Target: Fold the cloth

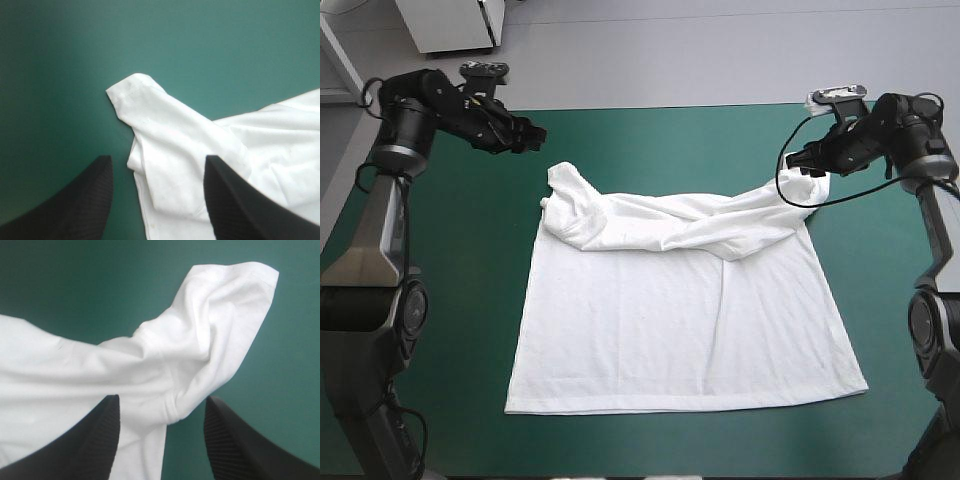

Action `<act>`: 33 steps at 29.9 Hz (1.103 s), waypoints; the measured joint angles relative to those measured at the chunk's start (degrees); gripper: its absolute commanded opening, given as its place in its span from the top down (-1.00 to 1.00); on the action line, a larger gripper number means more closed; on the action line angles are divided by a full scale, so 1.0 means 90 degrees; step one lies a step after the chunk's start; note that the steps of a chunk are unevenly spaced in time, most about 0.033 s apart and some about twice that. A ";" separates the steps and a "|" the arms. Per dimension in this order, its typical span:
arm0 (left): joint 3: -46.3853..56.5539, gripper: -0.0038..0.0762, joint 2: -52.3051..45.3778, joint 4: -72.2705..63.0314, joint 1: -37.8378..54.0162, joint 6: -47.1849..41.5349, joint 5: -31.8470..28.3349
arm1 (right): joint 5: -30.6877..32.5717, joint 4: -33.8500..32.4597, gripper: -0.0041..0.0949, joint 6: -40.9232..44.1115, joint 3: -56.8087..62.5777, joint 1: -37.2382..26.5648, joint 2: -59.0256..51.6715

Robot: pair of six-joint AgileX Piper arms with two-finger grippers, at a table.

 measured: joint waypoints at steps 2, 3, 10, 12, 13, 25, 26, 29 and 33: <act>0.0251 -0.12 -0.0375 -0.0084 0.0103 -0.0032 0.0029 | 0.0245 0.0089 -0.09 0.0000 0.0159 0.0000 -0.0345; 0.0421 -0.12 -0.0573 -0.0104 0.0104 -0.0039 0.0029 | 0.0306 0.0121 -0.09 0.0000 0.0270 0.0000 -0.0561; 0.3004 -0.12 -0.2727 -0.0147 -0.0384 -0.0142 0.0063 | 0.0485 0.0156 -0.09 0.0076 0.2127 0.0207 -0.2462; 0.3952 -0.12 -0.3383 -0.0095 -0.0623 -0.0277 0.0068 | 0.0499 0.0156 -0.09 0.0127 0.2808 0.0350 -0.3063; 0.4424 -0.12 -0.3643 -0.0047 -0.0713 -0.0355 0.0068 | 0.0499 0.0134 -0.09 0.0174 0.3070 0.0406 -0.3356; 0.8744 -0.12 -0.6214 0.0149 -0.1007 -0.0872 0.0061 | 0.0845 -0.0901 -0.09 0.1077 0.5541 0.0957 -0.5610; 0.8914 -0.12 -0.6263 0.0221 -0.1007 -0.0871 0.0061 | 0.0851 -0.0937 -0.09 0.1105 0.5656 0.0957 -0.5647; 0.9211 -0.12 -0.6284 0.0458 -0.1007 -0.0864 0.0025 | 0.0867 -0.0952 -0.09 0.1152 0.5830 0.0957 -0.5669; 0.9365 -0.12 -0.6118 0.0662 -0.1007 -0.0817 -0.0019 | 0.0856 -0.1016 -0.09 0.1174 0.5895 0.0961 -0.5669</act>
